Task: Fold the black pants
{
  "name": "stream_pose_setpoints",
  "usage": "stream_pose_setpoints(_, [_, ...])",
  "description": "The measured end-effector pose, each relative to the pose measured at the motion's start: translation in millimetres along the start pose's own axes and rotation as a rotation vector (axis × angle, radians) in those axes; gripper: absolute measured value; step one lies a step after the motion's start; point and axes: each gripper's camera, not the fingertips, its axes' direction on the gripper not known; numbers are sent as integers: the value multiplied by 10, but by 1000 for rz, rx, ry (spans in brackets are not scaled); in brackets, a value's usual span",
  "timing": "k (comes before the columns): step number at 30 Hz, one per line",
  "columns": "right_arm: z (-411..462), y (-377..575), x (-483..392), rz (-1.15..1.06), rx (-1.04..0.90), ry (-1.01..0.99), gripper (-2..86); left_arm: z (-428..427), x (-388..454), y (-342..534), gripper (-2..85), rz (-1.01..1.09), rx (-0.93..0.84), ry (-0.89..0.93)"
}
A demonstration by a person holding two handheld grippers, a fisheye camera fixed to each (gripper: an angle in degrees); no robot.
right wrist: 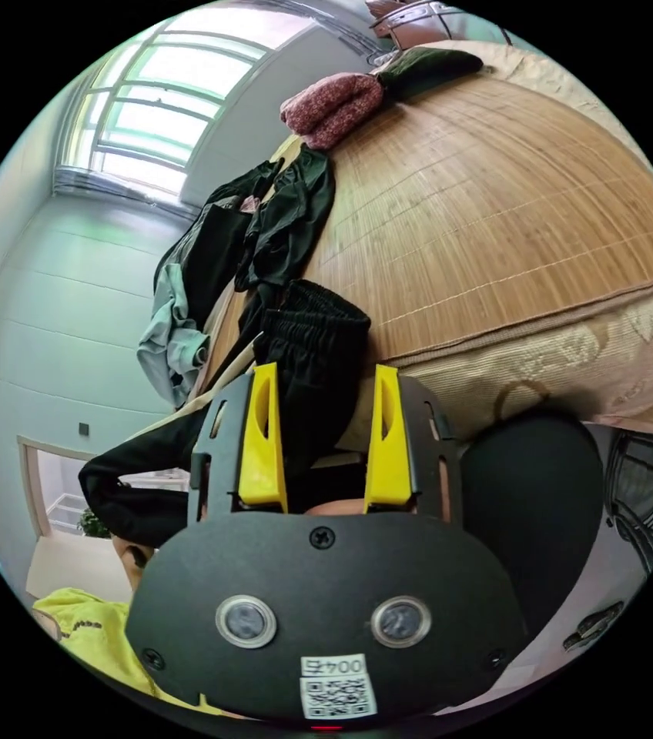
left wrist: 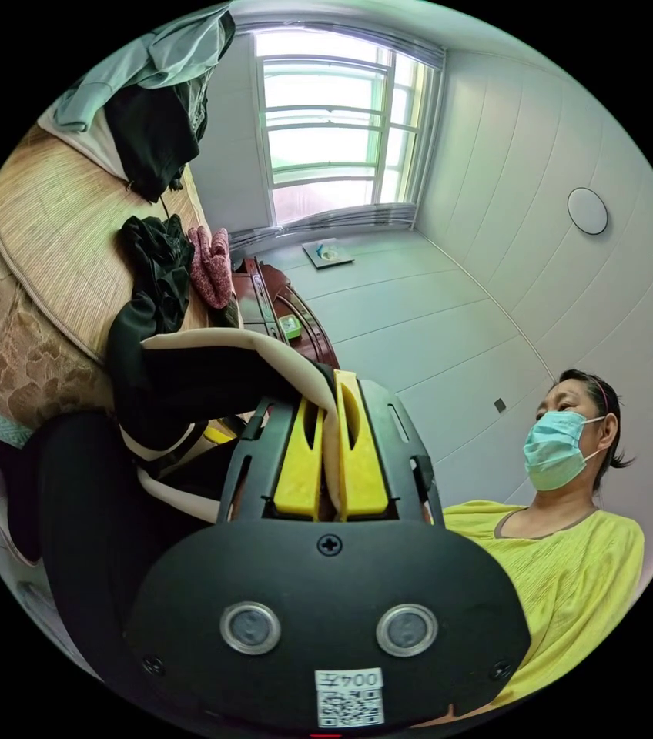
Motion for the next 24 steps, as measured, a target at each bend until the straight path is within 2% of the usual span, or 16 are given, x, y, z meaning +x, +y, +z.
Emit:
stream_pose_setpoints(6, [340, -54, -298, -73, -17, 62, 205, 4, -113, -31, 47, 1, -1, 2])
stream_pose_setpoints(10, [538, -113, -513, -97, -61, 225, 167, 26, -230, -47, 47, -9, -1, 6])
stream_pose_setpoints(15, [618, -158, -627, -88, -85, 273, 118, 91, -350, -53, 47, -8, -3, 12])
stream_pose_setpoints(18, [541, -151, -697, -83, -38, 235, 71, 160, -418, -50, 47, -9, -9, 13])
stream_pose_setpoints(20, [401, -177, -756, -83, 7, 151, 59, 249, -446, -82, 47, 2, -27, 1])
stream_pose_setpoints(24, [-335, -355, -950, -96, 221, -95, 50, 511, -426, -213, 48, 42, -84, -22])
